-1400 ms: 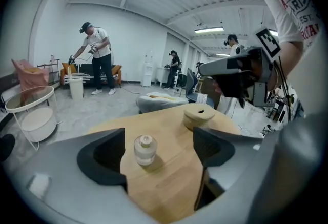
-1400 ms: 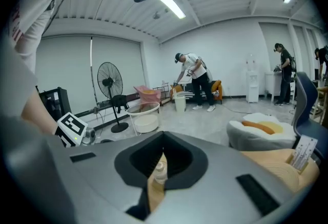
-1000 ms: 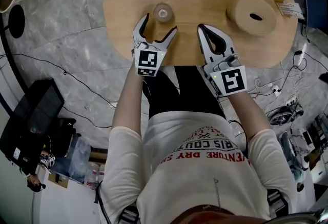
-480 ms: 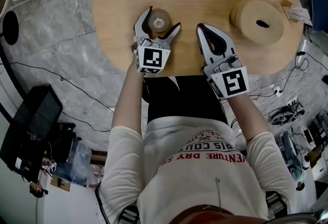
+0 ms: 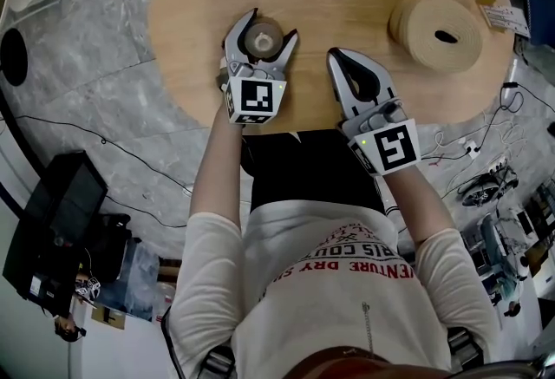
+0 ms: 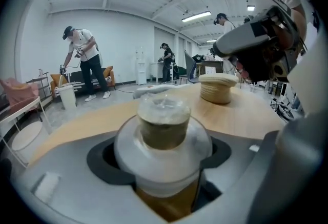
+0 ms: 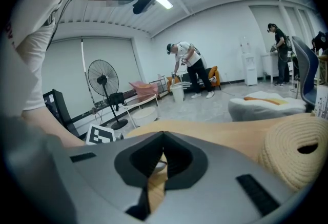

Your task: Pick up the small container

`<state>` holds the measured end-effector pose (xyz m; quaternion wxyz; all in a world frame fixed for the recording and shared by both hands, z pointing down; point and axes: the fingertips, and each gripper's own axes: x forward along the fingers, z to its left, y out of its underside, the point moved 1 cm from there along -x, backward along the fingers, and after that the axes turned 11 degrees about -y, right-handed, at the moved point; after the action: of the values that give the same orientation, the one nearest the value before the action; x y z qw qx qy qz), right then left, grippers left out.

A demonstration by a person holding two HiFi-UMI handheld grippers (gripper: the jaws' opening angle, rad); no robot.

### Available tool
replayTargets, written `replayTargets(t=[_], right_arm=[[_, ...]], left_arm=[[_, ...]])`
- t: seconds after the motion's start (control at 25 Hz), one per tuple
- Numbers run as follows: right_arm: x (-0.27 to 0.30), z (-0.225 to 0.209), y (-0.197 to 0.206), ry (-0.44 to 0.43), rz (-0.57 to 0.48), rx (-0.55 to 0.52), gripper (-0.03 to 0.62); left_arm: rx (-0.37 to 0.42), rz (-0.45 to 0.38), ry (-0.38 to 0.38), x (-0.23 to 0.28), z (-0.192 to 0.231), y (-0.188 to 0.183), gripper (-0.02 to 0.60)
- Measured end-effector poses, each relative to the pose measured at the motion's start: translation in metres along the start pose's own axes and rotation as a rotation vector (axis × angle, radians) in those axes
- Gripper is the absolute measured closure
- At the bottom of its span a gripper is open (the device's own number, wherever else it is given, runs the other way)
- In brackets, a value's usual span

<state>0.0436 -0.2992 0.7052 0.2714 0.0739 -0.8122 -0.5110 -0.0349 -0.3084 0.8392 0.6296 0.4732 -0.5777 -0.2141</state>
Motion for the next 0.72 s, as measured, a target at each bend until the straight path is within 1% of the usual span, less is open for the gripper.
replayTargets(t=[0.08, 0.2, 0.32, 0.4, 0.48, 0.6, 0.72], right_arm=[[-0.001, 0.004, 0.001, -0.005, -0.001, 0.004, 0.597], [-0.004, 0.007, 0.004, -0.002, 0.029, -0.002, 0.597], [-0.010, 0.014, -0.004, 0.001, 0.039, -0.004, 0.597], [-0.015, 0.023, -0.015, -0.004, 0.037, -0.001, 0.597], [-0.019, 0.036, -0.030, -0.020, 0.026, -0.008, 0.597], [-0.024, 0.053, -0.059, -0.030, -0.001, -0.016, 0.597], [-0.036, 0.070, -0.094, -0.039, -0.022, -0.047, 0.597]], left_arm=[[0.006, 0.010, 0.010, -0.003, -0.002, 0.002, 0.239], [0.010, 0.034, 0.045, -0.012, -0.006, 0.000, 0.239], [0.024, 0.044, 0.087, -0.027, -0.012, -0.014, 0.239], [0.036, 0.041, 0.094, -0.041, -0.013, -0.031, 0.239], [0.041, 0.033, 0.086, -0.057, -0.010, -0.052, 0.239], [0.017, 0.007, 0.064, -0.079, 0.003, -0.090, 0.239], [-0.005, -0.019, 0.046, -0.106, 0.012, -0.133, 0.239]])
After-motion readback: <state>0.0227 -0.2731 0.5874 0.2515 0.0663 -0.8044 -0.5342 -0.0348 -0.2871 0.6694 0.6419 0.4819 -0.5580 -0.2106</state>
